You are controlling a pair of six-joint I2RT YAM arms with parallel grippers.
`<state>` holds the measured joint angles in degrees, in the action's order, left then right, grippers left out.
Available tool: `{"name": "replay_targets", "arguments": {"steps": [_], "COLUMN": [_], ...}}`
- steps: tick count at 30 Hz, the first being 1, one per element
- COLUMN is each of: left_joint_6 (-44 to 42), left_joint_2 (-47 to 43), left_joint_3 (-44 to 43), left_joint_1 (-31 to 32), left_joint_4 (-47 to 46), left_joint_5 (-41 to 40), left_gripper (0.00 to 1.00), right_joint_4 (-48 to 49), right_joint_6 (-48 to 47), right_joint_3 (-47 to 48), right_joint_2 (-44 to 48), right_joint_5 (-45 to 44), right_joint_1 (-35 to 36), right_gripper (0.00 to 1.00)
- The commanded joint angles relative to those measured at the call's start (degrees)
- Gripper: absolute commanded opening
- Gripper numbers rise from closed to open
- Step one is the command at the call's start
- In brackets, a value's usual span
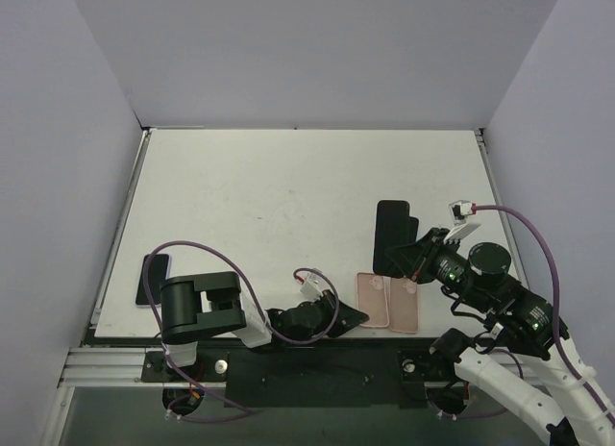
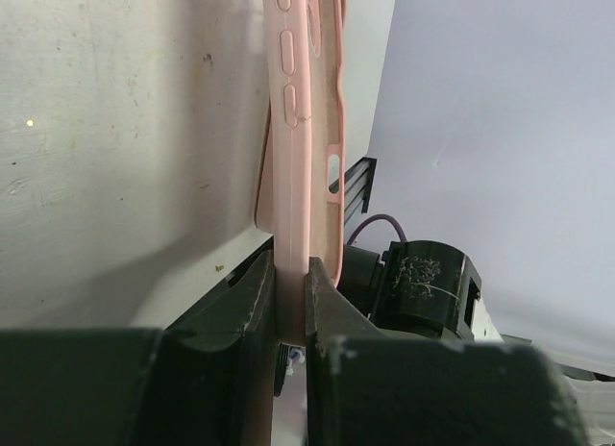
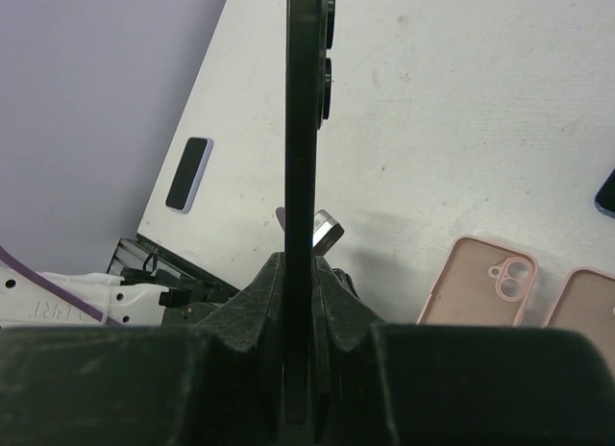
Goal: Take the phone out of the phone case
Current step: Place the phone case at the center of the board.
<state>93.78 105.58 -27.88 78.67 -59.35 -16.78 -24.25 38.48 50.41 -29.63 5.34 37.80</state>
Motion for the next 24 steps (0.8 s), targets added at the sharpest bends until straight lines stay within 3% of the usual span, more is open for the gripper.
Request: {"name": "replay_targets", "arguments": {"steps": [1, 8, 14, 15, 18, 24], "left_joint_6": [2.3, 6.2, 6.4, 6.6, 8.7, 10.4], "left_joint_2": [0.9, 2.1, 0.8, 0.4, -0.8, -5.3], "left_joint_3": [-0.9, -1.0, -2.4, -2.9, -3.3, -5.1], "left_joint_1": [0.2, -0.3, -0.9, -1.1, -1.2, -1.5], "left_joint_4": [-1.6, 1.9, 7.6, 8.6, 14.0, 23.1], "left_joint_5": [-1.6, -0.8, 1.6, 2.4, 4.1, 8.2], "left_gripper": [0.03, 0.11, 0.39, 0.40, 0.64, 0.74], "right_joint_4": [5.8, 6.5, 7.5, 7.7, 8.3, 9.7], "right_joint_6": [-0.3, 0.3, 0.4, 0.5, 0.6, 0.9], "right_joint_3": [0.4, 0.1, 0.0, 0.0, 0.1, 0.0], "right_joint_2": [-0.3, -1.0, -2.4, -2.5, -3.2, -4.8], "right_joint_5": [-0.4, 0.1, 1.0, 1.5, 1.9, 3.4], "right_joint_1": [-0.4, -0.6, -1.0, -1.1, -1.5, -3.1], "right_gripper": [0.00, 0.00, 0.00, 0.00, 0.00, 0.00]}}
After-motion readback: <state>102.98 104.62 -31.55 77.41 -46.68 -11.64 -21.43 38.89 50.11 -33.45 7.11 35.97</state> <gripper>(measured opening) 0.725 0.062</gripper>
